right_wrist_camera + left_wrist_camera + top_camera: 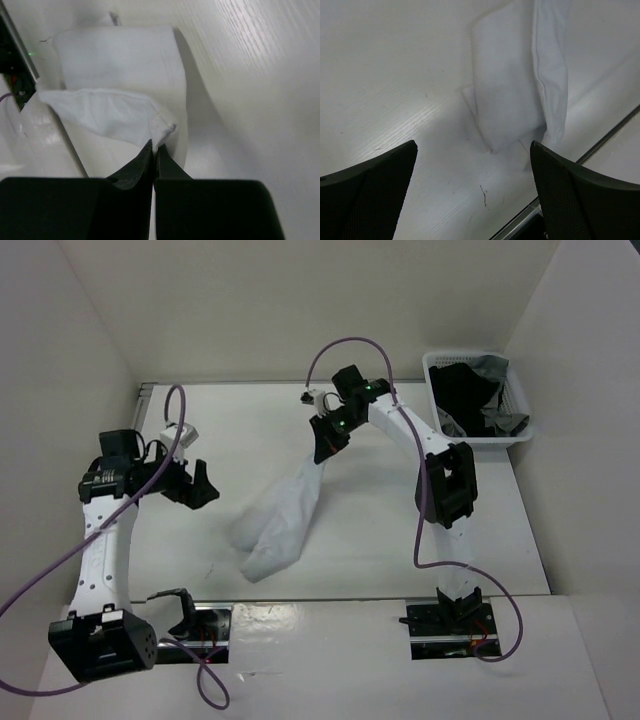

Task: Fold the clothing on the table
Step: Move the skirt to the center of the board, then flatten the skirt out

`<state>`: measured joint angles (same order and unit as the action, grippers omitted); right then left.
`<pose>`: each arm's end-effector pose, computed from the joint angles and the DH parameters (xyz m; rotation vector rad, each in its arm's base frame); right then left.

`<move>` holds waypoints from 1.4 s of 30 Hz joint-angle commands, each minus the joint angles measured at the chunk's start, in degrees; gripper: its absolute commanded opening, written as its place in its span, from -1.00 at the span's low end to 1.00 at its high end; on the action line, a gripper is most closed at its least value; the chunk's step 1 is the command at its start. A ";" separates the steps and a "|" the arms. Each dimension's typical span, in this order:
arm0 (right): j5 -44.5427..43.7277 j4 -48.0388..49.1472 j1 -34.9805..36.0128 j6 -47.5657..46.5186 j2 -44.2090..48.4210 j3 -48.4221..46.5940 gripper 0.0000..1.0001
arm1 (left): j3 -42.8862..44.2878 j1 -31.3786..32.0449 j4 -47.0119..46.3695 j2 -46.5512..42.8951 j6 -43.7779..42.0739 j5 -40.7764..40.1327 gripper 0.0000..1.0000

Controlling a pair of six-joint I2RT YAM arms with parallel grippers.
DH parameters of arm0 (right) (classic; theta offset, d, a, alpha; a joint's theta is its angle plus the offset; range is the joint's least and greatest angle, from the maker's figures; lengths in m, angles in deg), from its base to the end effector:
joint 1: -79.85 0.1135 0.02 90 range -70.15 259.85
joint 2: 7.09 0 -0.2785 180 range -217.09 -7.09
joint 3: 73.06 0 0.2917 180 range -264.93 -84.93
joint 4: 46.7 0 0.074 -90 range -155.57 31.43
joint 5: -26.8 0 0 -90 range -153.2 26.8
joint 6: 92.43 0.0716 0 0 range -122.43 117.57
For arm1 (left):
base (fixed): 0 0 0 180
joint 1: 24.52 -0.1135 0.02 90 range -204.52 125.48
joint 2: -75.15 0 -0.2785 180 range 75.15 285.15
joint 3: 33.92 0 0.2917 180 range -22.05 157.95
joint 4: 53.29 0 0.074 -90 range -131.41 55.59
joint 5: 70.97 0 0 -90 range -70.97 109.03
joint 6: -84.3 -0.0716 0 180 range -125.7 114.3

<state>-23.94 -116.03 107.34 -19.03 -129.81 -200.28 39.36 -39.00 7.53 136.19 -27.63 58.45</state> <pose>0.4372 0.2786 0.2535 -1.1710 2.3388 0.9810 0.2590 0.0199 0.3220 0.4428 2.1883 -0.4916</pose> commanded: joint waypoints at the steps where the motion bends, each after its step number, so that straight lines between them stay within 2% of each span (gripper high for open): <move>1: -4.19 9.72 0.47 3.94 6.61 3.36 -1.00 | -1.20 4.18 -0.52 3.64 -3.47 3.21 0.98; 5: -7.97 13.50 -1.72 6.66 6.61 6.10 -1.00 | -0.59 14.00 -2.28 10.83 -3.99 0.22 0.95; 9: -12.01 14.12 -4.80 9.12 6.00 5.49 -1.00 | 1.34 21.05 -2.81 16.56 -3.99 -2.32 0.93; 15: -14.92 14.03 -10.69 11.50 3.10 0.40 -1.00 | 3.36 27.56 -5.70 21.75 -3.99 -3.91 0.88; 21: -15.45 14.03 -11.49 11.50 3.10 0.56 -1.00 | 5.30 31.52 -6.23 26.23 -3.47 -3.30 0.85; 25: -15.45 14.03 -11.49 11.50 3.10 1.18 -1.00 | 5.30 36.53 -9.83 28.87 -2.15 -5.22 0.80; 29: -14.83 14.03 -11.49 11.50 3.10 1.71 -1.00 | 5.91 38.55 -13.78 31.51 0.14 -8.12 0.74; 36: -14.31 14.03 -11.49 10.98 4.85 3.38 -1.00 | 7.94 38.56 -18.10 34.23 0.84 -11.81 0.68; 42: -14.31 14.56 -12.02 10.98 6.00 4.60 -1.00 | 7.94 38.56 -19.33 37.30 0.84 -10.95 0.65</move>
<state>-38.85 -103.74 95.45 -8.01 -127.89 -196.30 45.94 -0.38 -10.30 171.51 -26.72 46.78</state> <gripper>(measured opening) 0.009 0.832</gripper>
